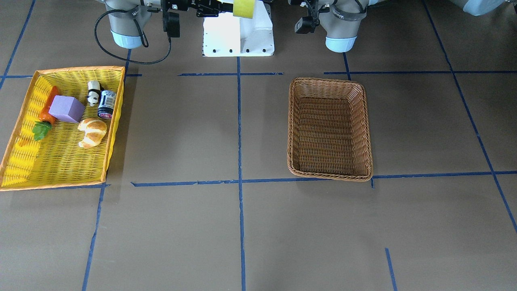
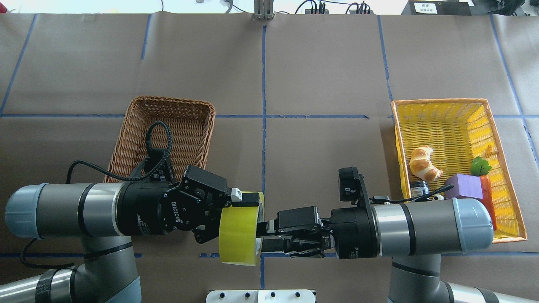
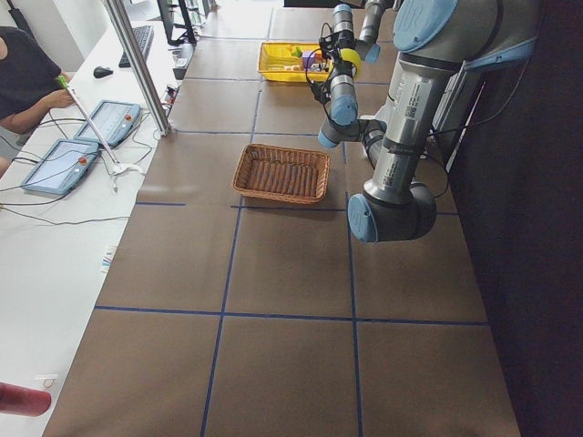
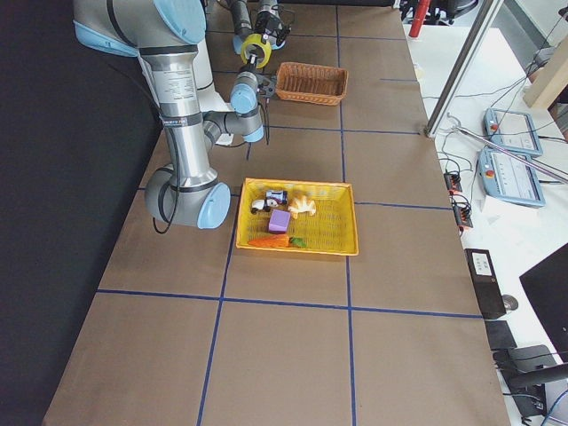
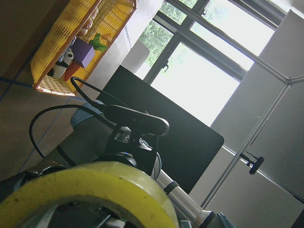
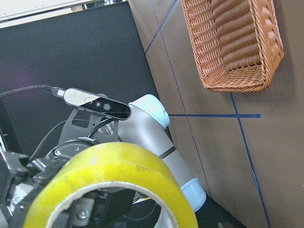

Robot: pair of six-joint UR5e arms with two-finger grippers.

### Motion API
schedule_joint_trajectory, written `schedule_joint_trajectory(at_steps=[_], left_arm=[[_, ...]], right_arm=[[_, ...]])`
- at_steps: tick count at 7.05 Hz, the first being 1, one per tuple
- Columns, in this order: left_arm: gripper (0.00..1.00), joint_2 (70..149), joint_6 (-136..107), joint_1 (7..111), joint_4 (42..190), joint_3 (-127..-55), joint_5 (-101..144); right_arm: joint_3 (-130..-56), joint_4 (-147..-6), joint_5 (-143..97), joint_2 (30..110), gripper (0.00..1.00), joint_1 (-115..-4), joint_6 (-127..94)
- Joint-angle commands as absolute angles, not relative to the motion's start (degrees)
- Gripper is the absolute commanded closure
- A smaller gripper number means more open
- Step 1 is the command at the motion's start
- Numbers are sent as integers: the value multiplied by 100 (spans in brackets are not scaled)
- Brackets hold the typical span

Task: Move tape to another basket

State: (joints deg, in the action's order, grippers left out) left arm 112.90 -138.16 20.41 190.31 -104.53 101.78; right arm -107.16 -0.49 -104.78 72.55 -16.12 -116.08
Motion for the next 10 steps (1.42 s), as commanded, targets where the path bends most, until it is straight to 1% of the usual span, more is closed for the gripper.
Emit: schedule_joint_trajectory(at_steps=[1,3,5,6,7,8,9,10], left_arm=[[96,11285,-13816,2057,19037,-10459,10186],[96,11224,-13816,2240,19037,-10695,10256],[96,10952,-13816,3046,19055,-10696,10414],[96,10864,-13816,3259,19037,-10627,10598],[96,10872,-13816,3600,18628,-10548,11130],[97,10907,-13773,3873,18154,-10547,11571],[98,10916,-13172,3946,17714,-10573,11758],[100,10925,-12331,3990,16701,-10643,12047]], right_arm=[[-10705,-35,-10477,7268,0,-1608,-11593],[-10723,-35,-10450,7277,0,-1652,-11584],[-10723,-44,-10476,7330,0,-1862,-11514],[-10723,-70,-10529,7339,0,-2107,-11514],[-10714,-149,-10625,7408,0,-2466,-11488],[-10618,-541,-11287,7514,0,-3218,-11479],[-10574,-1363,-12277,7462,0,-4104,-11270],[-10608,-2406,-12687,7445,0,-4705,-10258]])
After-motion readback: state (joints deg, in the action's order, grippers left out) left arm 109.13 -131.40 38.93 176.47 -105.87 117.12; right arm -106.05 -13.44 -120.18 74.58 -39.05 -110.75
